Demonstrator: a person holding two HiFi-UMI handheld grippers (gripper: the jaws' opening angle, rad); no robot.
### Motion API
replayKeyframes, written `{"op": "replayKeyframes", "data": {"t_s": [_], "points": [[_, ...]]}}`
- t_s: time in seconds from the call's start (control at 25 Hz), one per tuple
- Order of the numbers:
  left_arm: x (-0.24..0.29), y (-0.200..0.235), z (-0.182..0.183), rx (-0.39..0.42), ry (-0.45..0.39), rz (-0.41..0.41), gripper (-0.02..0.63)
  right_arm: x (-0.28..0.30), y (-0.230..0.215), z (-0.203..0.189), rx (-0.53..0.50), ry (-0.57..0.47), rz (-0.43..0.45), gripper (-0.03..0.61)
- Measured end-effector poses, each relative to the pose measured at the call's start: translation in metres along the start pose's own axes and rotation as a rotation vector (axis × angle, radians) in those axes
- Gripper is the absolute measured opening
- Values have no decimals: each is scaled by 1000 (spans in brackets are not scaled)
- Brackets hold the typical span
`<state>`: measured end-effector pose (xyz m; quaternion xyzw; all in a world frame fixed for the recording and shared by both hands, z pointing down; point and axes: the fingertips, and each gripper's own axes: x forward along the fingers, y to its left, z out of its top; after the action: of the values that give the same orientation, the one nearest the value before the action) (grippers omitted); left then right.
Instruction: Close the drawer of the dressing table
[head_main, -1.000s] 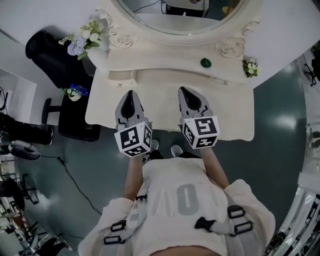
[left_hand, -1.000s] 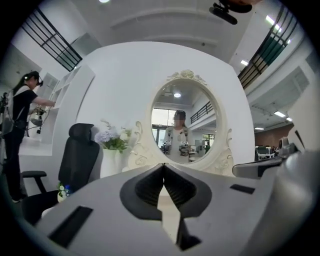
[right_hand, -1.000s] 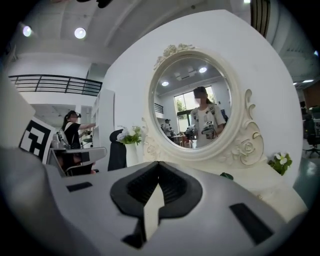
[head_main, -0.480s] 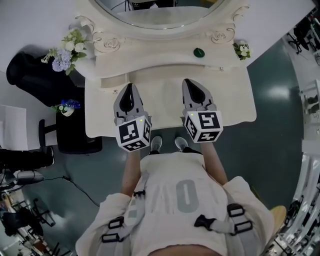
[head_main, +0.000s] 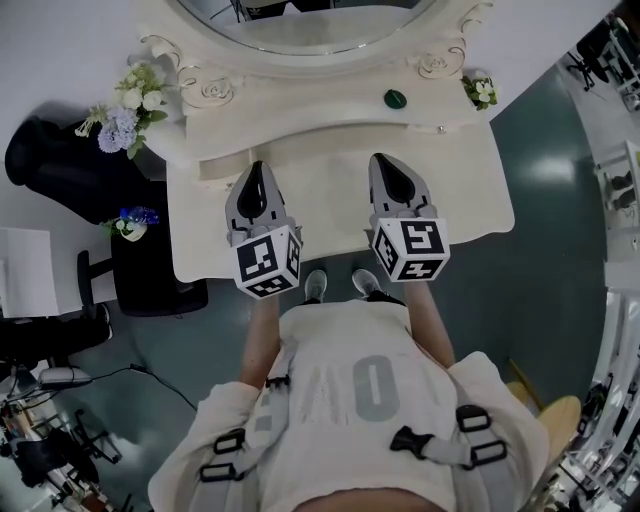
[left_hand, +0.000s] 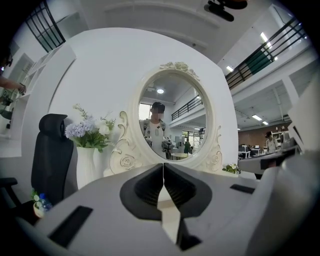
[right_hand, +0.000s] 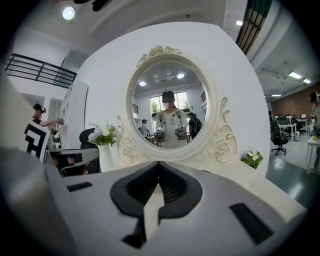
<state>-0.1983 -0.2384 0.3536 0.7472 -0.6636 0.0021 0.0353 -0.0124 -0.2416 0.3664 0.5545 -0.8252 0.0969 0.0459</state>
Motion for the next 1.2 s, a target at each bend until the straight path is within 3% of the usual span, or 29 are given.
{"op": "replayKeyframes", "data": {"t_s": [0.28, 0.44, 0.6, 0.92, 1.2], "points": [[3, 4, 0, 6, 6, -2, 21, 3, 1, -4, 1, 14, 1, 8], [5, 6, -4, -31, 32, -34, 27, 3, 4, -4, -5, 19, 13, 8], [10, 10, -19, -71, 84, -79, 188, 3, 4, -5, -3, 23, 18, 8], [18, 56, -72, -71, 201, 20, 312, 5, 9, -11, -5, 40, 23, 8], [21, 110, -131, -78, 331, 117, 321, 4, 11, -16, -10, 56, 8, 8]]}}
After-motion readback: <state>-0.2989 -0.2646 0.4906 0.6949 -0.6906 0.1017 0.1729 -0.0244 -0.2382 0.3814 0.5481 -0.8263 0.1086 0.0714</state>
